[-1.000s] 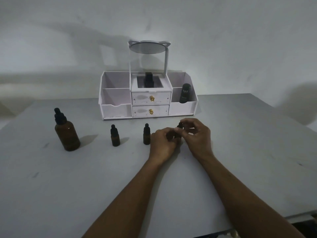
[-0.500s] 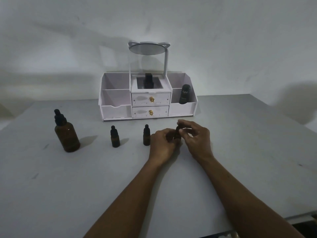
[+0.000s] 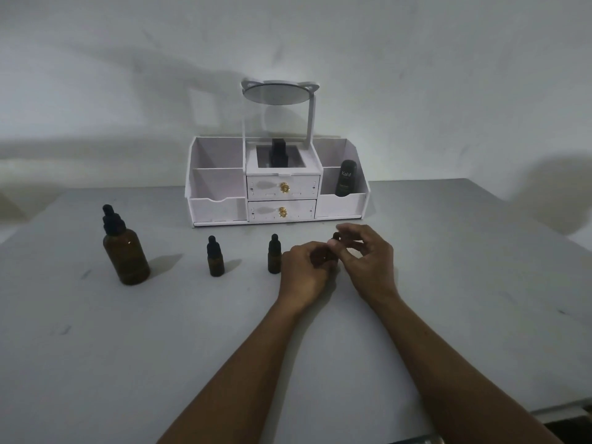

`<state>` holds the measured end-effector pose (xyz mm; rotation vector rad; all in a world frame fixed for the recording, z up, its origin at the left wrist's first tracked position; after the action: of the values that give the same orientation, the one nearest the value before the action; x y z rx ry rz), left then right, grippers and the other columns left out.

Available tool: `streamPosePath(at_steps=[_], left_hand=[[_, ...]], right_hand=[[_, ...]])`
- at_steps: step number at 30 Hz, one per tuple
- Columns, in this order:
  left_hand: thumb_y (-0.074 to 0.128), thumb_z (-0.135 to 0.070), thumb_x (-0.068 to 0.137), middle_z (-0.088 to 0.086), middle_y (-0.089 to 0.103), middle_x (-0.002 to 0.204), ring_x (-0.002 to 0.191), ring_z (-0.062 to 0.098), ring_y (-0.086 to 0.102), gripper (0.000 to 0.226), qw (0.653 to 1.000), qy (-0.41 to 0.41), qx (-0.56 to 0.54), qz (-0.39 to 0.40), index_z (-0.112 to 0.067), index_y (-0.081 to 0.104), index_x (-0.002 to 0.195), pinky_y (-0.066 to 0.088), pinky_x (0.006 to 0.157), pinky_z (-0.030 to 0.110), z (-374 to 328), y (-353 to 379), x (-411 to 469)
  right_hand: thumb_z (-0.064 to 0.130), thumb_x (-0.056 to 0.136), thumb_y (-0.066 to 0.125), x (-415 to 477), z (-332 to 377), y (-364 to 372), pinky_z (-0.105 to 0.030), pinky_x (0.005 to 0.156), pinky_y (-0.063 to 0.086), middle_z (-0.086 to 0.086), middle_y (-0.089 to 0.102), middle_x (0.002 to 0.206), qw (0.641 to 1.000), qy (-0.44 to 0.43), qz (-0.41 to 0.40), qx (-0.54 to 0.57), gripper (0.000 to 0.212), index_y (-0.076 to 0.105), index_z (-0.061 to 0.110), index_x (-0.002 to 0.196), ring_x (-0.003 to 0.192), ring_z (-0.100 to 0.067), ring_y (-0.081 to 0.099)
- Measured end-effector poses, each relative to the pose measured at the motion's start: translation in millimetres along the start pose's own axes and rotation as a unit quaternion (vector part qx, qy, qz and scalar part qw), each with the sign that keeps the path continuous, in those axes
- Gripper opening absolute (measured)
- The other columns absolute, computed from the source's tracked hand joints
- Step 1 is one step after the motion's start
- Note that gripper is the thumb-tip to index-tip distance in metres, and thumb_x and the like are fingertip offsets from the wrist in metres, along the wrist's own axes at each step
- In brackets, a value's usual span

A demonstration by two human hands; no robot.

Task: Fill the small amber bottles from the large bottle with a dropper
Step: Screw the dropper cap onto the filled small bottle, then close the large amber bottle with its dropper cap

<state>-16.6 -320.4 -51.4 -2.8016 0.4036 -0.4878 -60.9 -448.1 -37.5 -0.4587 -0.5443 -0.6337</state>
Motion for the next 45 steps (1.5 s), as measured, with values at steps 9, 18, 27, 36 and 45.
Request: streamPosePath(at_steps=[9,18,27,36,45], left_hand=[[0.073,-0.015,0.082,-0.006,0.076,0.098,0.089,0.002,0.07,0.025,1.0,0.008,0.009,0.008,-0.019,0.076,0.107,0.056,0.09,0.028,1.2,-1.2,2.1],[0.072,-0.021,0.084,-0.01,0.075,0.101,0.09,0.001,0.069,0.025,1.0,-0.008,0.003,0.007,-0.024,0.075,0.109,0.057,0.088,0.028,2.2,1.2,-0.9],[0.076,-0.036,0.083,-0.007,0.062,0.127,0.1,0.005,0.059,0.055,0.996,-0.083,-0.003,0.039,-0.031,0.054,0.133,0.046,0.077,0.007,-7.7,-41.1,-40.2],[0.075,-0.032,0.083,-0.016,0.066,0.107,0.094,0.0,0.065,0.034,0.989,-0.069,0.014,-0.127,-0.038,0.061,0.113,0.051,0.073,0.009,9.1,-222.1,-96.7],[0.083,-0.028,0.076,-0.019,0.061,0.113,0.101,0.0,0.061,0.056,0.97,-0.028,0.063,-0.232,-0.036,0.057,0.125,0.05,0.076,0.015,44.0,-314.7,-62.2]], right_hand=[[0.004,0.082,0.079,0.2,1.2,0.6,-0.031,0.083,0.06,0.001,0.076,0.092,1.0,0.012,0.013,-0.009,0.023,0.076,0.013,0.102,0.083,-0.008,0.073],[0.01,0.082,0.08,-1.6,1.4,0.0,-0.029,0.083,0.061,0.0,0.076,0.096,1.0,0.02,0.018,-0.009,0.031,0.074,0.016,0.111,0.086,-0.012,0.074],[0.03,0.086,0.069,-7.2,23.1,-8.2,-0.027,0.067,0.059,-0.009,0.073,0.103,0.989,-0.077,-0.058,-0.113,0.037,0.068,0.007,0.115,0.082,-0.019,0.067],[0.006,0.085,0.073,-15.5,111.4,72.4,-0.015,0.067,0.053,0.001,0.069,0.09,0.981,-0.186,0.044,-0.034,0.023,0.07,0.01,0.107,0.076,-0.009,0.064],[0.023,0.089,0.074,-1.2,176.5,212.3,-0.008,0.072,0.051,0.015,0.066,0.117,0.96,-0.086,0.263,0.05,0.041,0.063,0.026,0.128,0.102,0.003,0.063]])
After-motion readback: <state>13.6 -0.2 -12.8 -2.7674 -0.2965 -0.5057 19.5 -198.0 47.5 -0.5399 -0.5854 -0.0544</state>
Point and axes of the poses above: each hand's wrist, its own x-axis towards the middle knuckle, its own y-axis out of the palm, z = x × y, the point moved 3 cm from there along x, towards the middle knuckle
